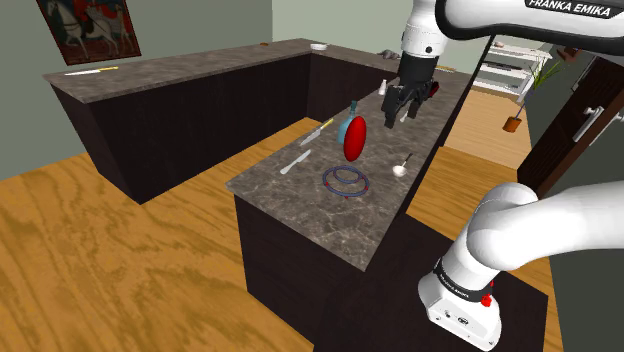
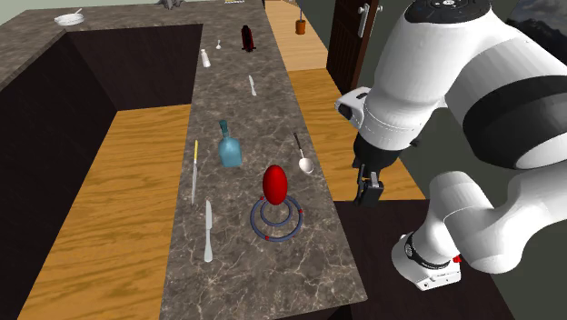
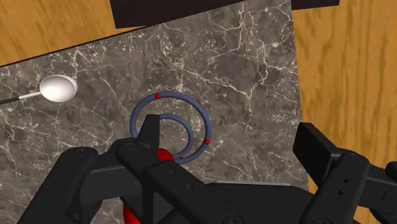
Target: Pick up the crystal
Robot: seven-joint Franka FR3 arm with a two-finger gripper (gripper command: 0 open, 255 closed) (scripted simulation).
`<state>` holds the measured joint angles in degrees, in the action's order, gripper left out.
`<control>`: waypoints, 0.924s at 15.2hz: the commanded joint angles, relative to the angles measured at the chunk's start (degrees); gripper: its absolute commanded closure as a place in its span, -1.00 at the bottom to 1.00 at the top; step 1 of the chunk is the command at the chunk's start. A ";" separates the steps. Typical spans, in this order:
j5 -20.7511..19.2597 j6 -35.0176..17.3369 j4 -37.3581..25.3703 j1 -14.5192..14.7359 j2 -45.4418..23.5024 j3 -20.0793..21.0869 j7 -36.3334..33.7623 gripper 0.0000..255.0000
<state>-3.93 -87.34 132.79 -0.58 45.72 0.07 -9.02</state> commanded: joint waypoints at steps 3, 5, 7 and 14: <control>-1.69 -6.92 4.05 -0.34 1.08 -0.77 0.93 -1.00; -3.40 -14.04 7.72 -0.76 1.63 -1.65 1.73 -1.00; -5.14 -21.40 10.99 -1.28 1.59 -2.64 2.42 -1.00; -11.47 -48.88 18.56 -3.92 -3.91 -6.52 3.94 -1.00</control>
<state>-14.36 -131.43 150.79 -4.03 43.41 -5.76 -5.33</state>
